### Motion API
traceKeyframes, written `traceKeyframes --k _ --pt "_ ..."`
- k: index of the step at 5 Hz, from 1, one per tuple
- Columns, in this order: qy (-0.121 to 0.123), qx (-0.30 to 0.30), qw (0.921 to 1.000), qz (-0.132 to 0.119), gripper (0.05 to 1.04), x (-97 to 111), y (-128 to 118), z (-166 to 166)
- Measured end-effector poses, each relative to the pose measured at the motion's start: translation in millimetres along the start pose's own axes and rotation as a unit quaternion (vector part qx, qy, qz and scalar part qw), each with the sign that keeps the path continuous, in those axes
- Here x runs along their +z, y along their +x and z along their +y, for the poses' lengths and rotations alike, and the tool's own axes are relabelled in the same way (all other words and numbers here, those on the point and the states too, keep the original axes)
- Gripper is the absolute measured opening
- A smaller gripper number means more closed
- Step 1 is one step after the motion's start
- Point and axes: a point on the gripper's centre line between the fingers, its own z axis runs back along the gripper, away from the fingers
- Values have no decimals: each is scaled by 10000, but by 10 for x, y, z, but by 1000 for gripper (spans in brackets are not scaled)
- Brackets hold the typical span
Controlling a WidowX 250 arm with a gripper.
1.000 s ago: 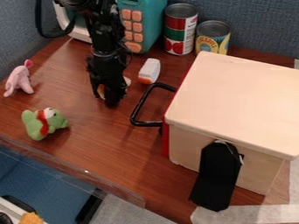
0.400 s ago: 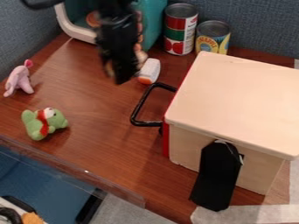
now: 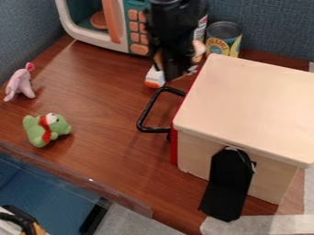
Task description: Put the dog on top of the drawer
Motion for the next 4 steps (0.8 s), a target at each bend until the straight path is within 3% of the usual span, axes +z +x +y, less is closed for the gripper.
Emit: traceKeyframes --k 1,2,4 --pt "-74 -115 9998 -132 325 51 154 -126" --pt "-65 -292 9996 3 325 -72 228 -243" --pt "-27 -578 9983 -47 325 -161 385 -321"
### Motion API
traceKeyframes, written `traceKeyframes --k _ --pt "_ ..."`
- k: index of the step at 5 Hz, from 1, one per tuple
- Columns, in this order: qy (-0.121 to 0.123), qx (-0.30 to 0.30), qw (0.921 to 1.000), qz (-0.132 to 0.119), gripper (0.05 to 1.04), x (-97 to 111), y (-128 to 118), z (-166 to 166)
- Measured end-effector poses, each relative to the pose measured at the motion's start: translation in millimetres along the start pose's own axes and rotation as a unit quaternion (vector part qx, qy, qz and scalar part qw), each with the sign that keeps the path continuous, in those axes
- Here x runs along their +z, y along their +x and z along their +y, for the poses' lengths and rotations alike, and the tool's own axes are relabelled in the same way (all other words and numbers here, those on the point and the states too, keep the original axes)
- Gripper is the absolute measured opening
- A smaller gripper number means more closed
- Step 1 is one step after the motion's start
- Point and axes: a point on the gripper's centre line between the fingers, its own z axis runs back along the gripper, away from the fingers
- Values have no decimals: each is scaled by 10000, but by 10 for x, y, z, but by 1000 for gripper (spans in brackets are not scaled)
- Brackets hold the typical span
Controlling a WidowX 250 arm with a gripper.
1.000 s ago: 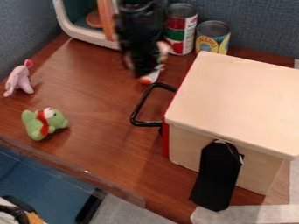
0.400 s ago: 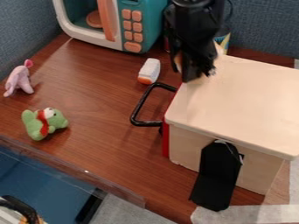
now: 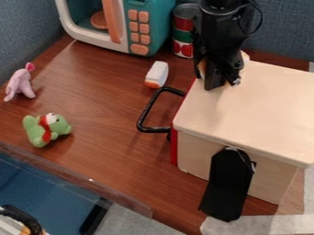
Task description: Put the dog on top of the drawer
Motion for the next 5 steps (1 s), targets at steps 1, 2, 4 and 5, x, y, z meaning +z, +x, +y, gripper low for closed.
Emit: traceKeyframes --k 1,2,4,5 --pt "-17 -69 10000 25 375 -1 2 -16" --pt "-189 -36 9997 139 687 30 -47 -64" --pt "-305 54 9995 -80 1006 427 -140 -63" --pt "-173 304 9993 -90 1001 674 -219 -15"
